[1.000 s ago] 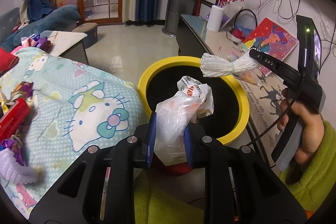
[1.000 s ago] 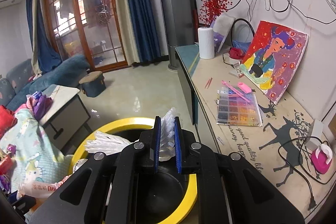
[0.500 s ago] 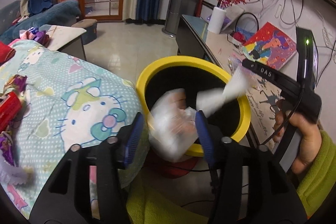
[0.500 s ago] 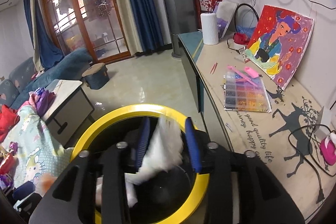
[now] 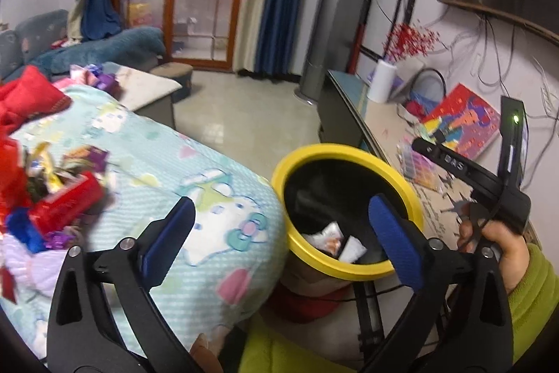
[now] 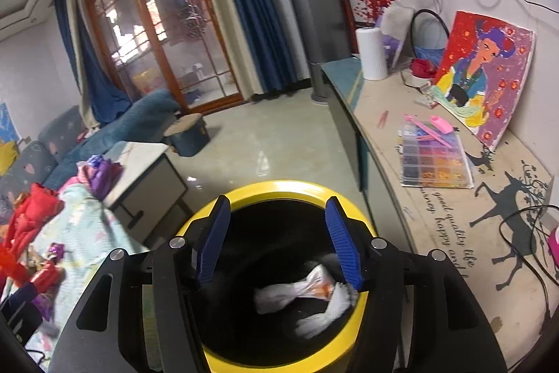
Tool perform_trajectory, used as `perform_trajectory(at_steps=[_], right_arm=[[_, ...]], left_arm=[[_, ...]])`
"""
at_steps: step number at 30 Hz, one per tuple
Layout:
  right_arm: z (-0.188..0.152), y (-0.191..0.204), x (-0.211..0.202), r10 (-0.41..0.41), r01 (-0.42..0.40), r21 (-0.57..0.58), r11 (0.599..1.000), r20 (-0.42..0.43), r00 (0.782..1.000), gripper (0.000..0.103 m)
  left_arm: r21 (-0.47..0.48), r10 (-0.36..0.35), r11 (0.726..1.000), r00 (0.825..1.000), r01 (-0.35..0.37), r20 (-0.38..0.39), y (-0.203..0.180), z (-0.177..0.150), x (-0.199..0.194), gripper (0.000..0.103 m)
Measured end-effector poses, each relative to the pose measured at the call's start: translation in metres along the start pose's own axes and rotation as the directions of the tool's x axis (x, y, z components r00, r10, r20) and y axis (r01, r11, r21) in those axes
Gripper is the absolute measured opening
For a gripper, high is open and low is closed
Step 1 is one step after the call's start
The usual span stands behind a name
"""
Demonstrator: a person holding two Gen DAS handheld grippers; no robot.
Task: Collect trash
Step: 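Open both tools to drop the bag and string bundle into the bin, then move both tools back to the trash pile on the bed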
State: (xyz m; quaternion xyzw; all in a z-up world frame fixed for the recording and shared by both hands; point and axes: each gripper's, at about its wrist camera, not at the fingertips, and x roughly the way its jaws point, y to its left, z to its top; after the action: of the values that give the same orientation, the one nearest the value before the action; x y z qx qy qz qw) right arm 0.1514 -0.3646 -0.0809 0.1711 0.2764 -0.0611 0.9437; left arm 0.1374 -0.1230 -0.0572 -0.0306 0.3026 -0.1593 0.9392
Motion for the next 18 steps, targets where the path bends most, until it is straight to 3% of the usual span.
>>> perform_trajectory(at_steps=[12, 18], right_arm=[[0.000, 0.058, -0.032, 0.167, -0.165, -0.090, 0.982, 0.014, 0.986, 0.064], [-0.003, 0.087, -0.046, 0.270, -0.267, -0.134, 0.954, 0.008, 0.963, 0.066]], left_arm=[[-0.081, 0.146, 0.987, 0.984, -0.138, 0.100, 0.041, 0.005, -0.050, 0.092], [-0.107, 0.220, 0.973, 0.965, -0.206, 0.144, 0.060, 0.004, -0.075, 0.092]])
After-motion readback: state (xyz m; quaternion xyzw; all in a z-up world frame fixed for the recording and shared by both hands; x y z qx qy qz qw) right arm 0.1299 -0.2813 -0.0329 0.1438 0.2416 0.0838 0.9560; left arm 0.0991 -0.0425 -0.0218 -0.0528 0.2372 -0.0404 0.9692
